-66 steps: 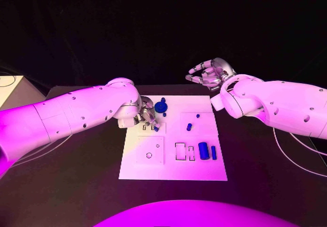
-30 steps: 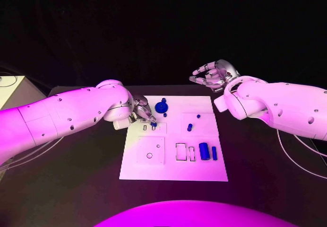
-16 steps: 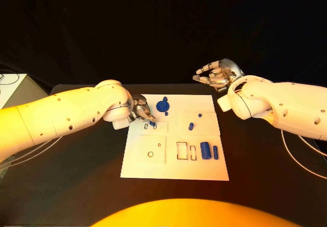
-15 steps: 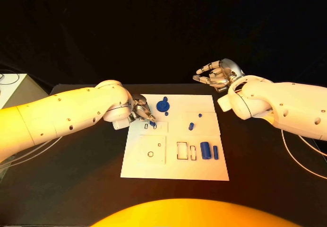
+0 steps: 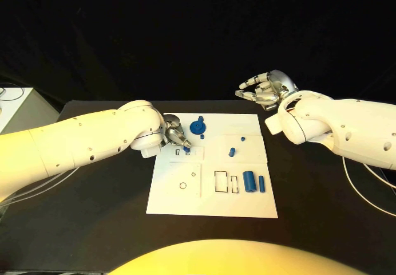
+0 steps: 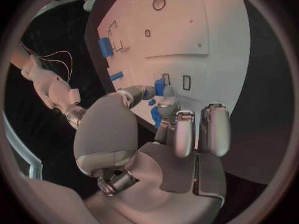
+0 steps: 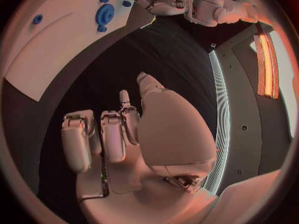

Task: Assemble the parts on the task board

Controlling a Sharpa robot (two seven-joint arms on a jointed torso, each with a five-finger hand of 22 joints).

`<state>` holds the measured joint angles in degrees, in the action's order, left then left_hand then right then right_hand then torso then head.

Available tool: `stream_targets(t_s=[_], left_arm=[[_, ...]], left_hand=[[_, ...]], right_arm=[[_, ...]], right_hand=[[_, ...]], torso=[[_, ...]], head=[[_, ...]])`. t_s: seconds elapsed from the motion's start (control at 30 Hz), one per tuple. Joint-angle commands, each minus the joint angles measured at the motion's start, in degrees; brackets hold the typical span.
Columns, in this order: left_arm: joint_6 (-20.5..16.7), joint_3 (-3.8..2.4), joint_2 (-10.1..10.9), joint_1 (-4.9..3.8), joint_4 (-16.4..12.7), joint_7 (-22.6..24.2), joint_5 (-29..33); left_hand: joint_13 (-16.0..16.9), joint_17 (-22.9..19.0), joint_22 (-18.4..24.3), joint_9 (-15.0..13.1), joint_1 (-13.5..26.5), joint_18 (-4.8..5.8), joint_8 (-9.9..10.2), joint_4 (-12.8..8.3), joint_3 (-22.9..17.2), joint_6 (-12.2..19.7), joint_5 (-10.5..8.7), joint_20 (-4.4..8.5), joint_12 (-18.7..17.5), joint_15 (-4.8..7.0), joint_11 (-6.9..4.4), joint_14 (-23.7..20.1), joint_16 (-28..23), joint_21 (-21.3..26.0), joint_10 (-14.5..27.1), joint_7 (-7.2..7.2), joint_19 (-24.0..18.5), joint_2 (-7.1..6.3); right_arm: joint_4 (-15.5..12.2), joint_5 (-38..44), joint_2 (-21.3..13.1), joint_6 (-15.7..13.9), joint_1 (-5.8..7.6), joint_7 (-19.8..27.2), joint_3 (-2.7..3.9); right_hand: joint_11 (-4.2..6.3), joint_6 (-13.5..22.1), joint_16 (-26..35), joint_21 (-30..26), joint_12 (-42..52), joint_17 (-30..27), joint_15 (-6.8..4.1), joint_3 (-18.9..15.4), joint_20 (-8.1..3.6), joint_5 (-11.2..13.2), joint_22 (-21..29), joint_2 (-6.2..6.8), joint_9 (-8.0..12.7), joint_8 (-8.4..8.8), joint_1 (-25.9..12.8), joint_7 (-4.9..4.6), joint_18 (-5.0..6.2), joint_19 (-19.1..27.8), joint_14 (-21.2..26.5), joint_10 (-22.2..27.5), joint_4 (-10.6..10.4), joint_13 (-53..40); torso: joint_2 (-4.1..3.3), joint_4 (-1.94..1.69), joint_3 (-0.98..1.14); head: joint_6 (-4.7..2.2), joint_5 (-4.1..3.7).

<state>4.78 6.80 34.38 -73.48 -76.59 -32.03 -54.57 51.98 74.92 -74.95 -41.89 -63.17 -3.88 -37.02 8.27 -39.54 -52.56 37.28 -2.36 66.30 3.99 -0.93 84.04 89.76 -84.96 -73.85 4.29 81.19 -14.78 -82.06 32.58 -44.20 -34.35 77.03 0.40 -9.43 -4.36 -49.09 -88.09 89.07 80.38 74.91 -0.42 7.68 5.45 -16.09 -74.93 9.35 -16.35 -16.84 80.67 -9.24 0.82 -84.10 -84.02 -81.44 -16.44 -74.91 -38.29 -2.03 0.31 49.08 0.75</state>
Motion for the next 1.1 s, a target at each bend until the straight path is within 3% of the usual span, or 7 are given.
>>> stream_targets(t_s=[0.03, 1.1], left_arm=[[-2.1, 0.02, -0.3, 0.22, -0.3, 0.6, -2.6], [0.6, 0.10, 0.3, 0.58, -1.8, -0.2, -4.8]], left_hand=[[0.0, 15.1, -1.6, -2.1, -0.3, 0.83, -0.3, -10.1, -9.7, -1.5, -0.24, 0.09, 0.3, 0.27, -0.17, 6.0, 0.2, -0.3, -0.4, -0.98, 0.4, 0.75], [0.0, 15.1, -1.7, -2.2, -0.6, 0.85, -0.3, -10.3, -9.6, -1.5, -0.22, 0.18, 0.2, 0.37, -0.26, 6.0, 0.2, -0.3, -0.5, -1.06, 0.5, 0.93]], right_arm=[[-0.1, 0.3, 0.0, 0.4, -0.03, 0.3, 0.00], [0.0, 0.4, -0.2, 0.6, -0.11, 0.2, -0.03]], right_hand=[[0.00, 0.5, 0.4, -0.3, -0.3, 9.0, 0.43, 0.4, 0.37, 0.4, -14.1, -0.05, 0.1, -0.35, -0.4, 0.04, -0.47, -5.3, -4.5, 0.5, 0.0, -6.0], [0.01, 0.6, 0.4, -0.3, -0.3, 9.0, 0.42, 0.4, 0.38, 0.4, -14.1, 0.07, 0.1, -0.50, -0.5, 0.06, -0.47, -5.3, -4.5, 0.4, 0.0, -6.0]], torso=[[0.00, 0.01, -0.01], [-0.02, 0.04, -0.01]], head=[[0.07, -0.03], [0.72, -0.11]])
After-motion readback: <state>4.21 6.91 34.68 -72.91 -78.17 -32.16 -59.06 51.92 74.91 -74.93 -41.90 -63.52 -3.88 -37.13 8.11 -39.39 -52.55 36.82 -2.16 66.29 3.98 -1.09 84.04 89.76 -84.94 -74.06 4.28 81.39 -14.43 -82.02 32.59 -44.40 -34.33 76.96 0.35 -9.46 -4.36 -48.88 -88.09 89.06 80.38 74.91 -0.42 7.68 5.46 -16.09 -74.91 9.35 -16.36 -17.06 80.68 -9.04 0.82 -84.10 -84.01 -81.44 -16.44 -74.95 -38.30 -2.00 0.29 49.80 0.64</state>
